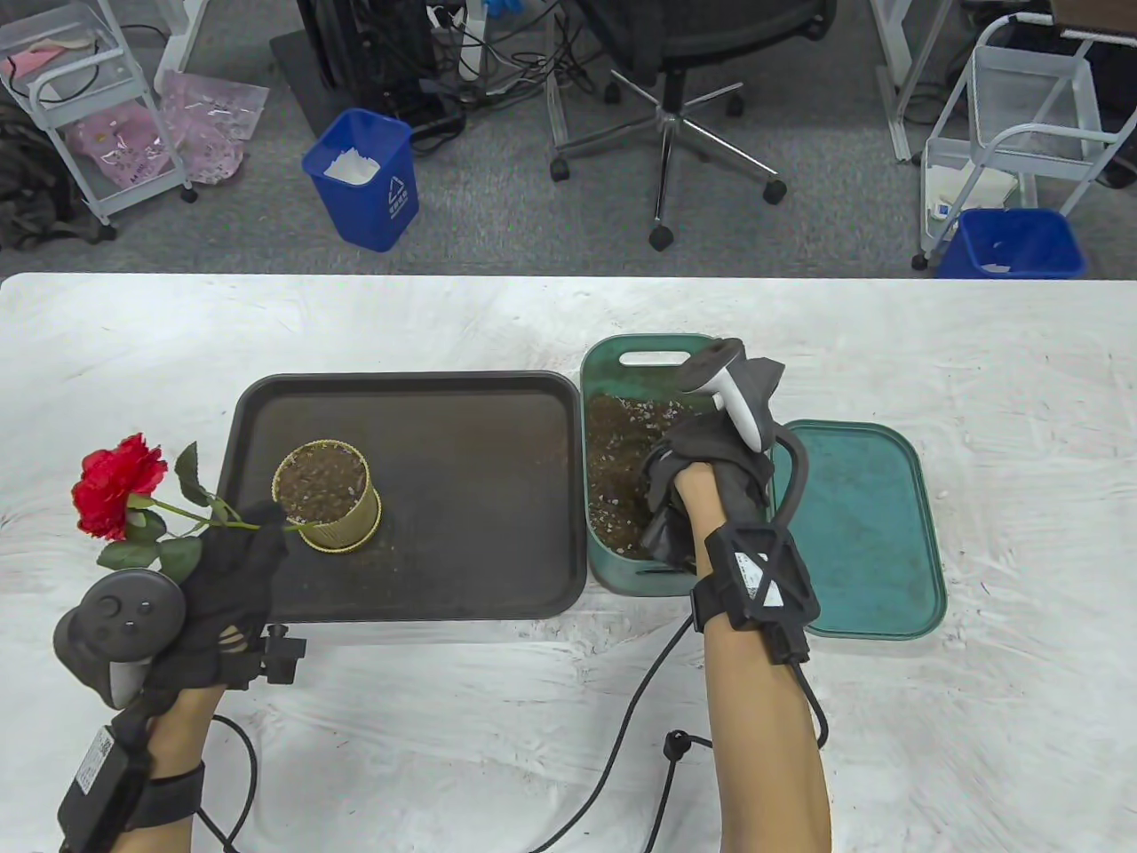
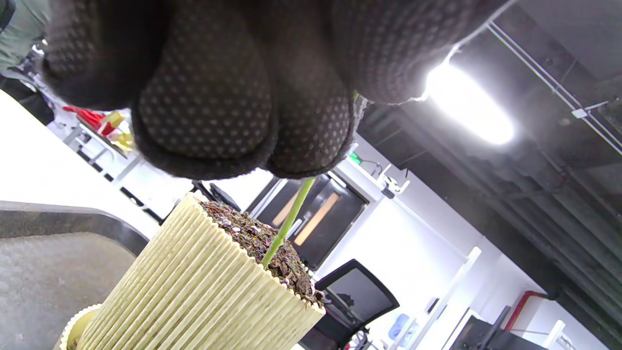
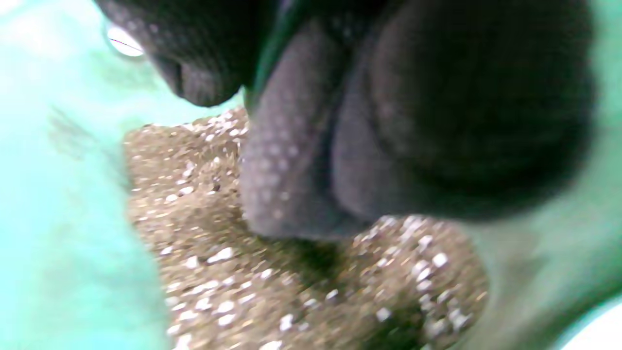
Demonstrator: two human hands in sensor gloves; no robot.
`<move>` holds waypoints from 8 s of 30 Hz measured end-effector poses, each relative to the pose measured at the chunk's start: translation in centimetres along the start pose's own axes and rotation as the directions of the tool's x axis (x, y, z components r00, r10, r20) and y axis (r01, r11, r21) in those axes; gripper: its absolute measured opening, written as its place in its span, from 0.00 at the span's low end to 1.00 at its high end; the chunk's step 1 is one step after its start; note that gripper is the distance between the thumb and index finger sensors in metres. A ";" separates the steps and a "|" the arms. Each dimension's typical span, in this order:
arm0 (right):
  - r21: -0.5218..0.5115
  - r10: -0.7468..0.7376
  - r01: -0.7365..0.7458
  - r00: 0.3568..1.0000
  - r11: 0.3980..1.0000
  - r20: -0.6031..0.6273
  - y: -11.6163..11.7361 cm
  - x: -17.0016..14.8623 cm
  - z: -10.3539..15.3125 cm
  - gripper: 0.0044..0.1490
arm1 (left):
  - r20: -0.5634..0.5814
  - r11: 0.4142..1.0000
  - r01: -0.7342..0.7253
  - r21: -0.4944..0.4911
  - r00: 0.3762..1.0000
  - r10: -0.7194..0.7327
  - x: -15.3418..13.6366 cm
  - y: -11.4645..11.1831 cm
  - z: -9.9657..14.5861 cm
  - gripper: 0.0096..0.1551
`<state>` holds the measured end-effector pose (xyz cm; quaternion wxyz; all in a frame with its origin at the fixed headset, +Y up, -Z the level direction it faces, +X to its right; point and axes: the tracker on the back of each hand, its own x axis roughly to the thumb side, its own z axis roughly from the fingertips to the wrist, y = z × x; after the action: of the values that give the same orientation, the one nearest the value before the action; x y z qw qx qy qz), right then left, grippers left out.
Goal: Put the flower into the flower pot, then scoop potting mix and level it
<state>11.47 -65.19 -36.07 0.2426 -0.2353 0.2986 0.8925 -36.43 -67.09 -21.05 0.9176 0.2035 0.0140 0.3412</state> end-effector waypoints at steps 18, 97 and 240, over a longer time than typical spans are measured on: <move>0.183 -0.277 0.260 0.958 0.948 0.076 0.1 -0.9 -0.6 0.33 | 0.004 1.000 0.008 -0.001 1.000 -0.008 0.1 0.0 0.0 0.25; -0.530 0.385 0.068 0.611 0.845 0.691 18.1 16.0 14.9 0.31 | -0.007 1.000 -0.019 -0.009 1.000 0.019 0.0 0.0 -0.1 0.25; 0.442 -0.478 0.286 0.771 0.850 0.421 13.4 12.9 7.6 0.33 | -0.001 1.000 -0.012 -0.009 1.000 0.012 0.1 -0.1 0.1 0.25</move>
<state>-8.31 -65.94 -32.36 0.5306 0.0035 0.3222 0.7840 -36.27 -67.17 -20.95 0.9164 0.1995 0.0116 0.3467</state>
